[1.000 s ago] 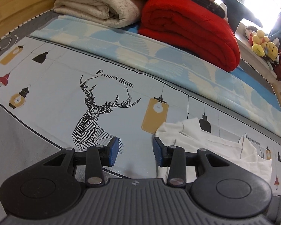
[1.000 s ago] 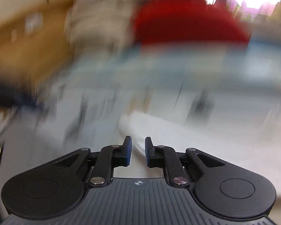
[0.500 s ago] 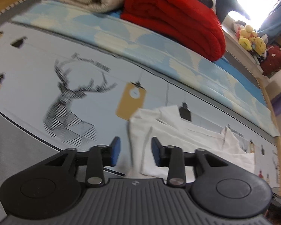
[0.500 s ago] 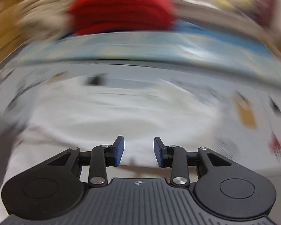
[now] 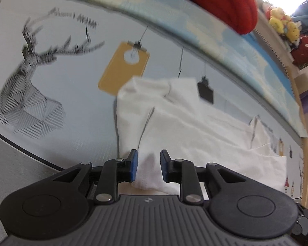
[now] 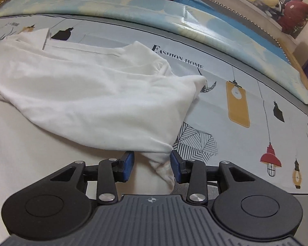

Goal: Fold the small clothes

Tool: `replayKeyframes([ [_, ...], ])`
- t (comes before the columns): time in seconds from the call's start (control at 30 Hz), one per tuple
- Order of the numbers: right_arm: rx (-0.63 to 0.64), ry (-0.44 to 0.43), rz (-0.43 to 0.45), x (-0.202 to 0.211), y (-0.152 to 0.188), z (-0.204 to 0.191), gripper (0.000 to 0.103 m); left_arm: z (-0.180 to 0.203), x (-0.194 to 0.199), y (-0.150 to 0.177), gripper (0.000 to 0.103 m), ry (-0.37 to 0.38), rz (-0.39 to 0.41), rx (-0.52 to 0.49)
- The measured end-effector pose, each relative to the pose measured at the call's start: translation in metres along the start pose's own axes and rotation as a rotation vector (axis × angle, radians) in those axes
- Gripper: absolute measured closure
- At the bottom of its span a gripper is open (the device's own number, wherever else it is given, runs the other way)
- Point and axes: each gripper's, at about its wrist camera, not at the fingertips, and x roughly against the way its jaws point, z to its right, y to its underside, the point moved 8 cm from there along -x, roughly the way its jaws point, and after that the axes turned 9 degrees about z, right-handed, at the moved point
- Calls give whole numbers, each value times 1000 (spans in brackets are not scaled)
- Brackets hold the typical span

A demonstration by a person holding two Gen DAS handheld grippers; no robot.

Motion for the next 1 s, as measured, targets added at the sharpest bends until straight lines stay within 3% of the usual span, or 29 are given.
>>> replayKeyframes([
  [0.23, 24, 35, 11, -5, 1, 4, 63, 3, -19, 8, 79, -66, -29, -78],
  [0.27, 14, 33, 16, -6, 0, 5, 65, 2, -18, 8, 83, -69, -31, -89],
  [0.3, 7, 33, 24, -6, -1, 6, 79, 2, -17, 8, 98, -77, -34, -101],
  [0.33, -4, 48, 39, -4, -5, 9, 86, 1, -17, 9, 101, -83, -39, -117],
  [0.43, -118, 65, 115, 13, -27, 24, 90, 8, -6, 6, 103, -59, -22, -160],
  [0.5, -129, 80, 150, 23, -35, 26, 90, 15, 13, -2, 103, -31, 28, -181],
  [0.53, -102, 88, 129, 21, -33, 23, 90, 20, 22, -4, 103, -16, 47, -188],
  [0.6, -34, 83, -12, 4, -11, 15, 90, 20, 33, -2, 103, -19, 48, -213],
  [0.67, 55, 95, -158, -13, 18, 8, 90, 14, 28, 9, 103, -51, 0, -233],
  [0.73, 64, 89, -214, -14, 27, 10, 90, 6, 20, 20, 103, -90, -60, -272],
  [0.8, -56, 35, -184, -4, 19, 21, 90, -1, 25, 19, 103, -144, -38, -311],
  [0.83, -150, -7, -154, 5, 11, 30, 89, -1, 32, 15, 101, -134, -5, -307],
  [0.93, -380, -104, -26, 30, -13, 55, 82, 10, 51, 3, 101, -24, 62, -261],
  [1.0, -498, -124, 74, 38, -28, 70, 76, 19, 51, 6, 101, 19, 62, -275],
])
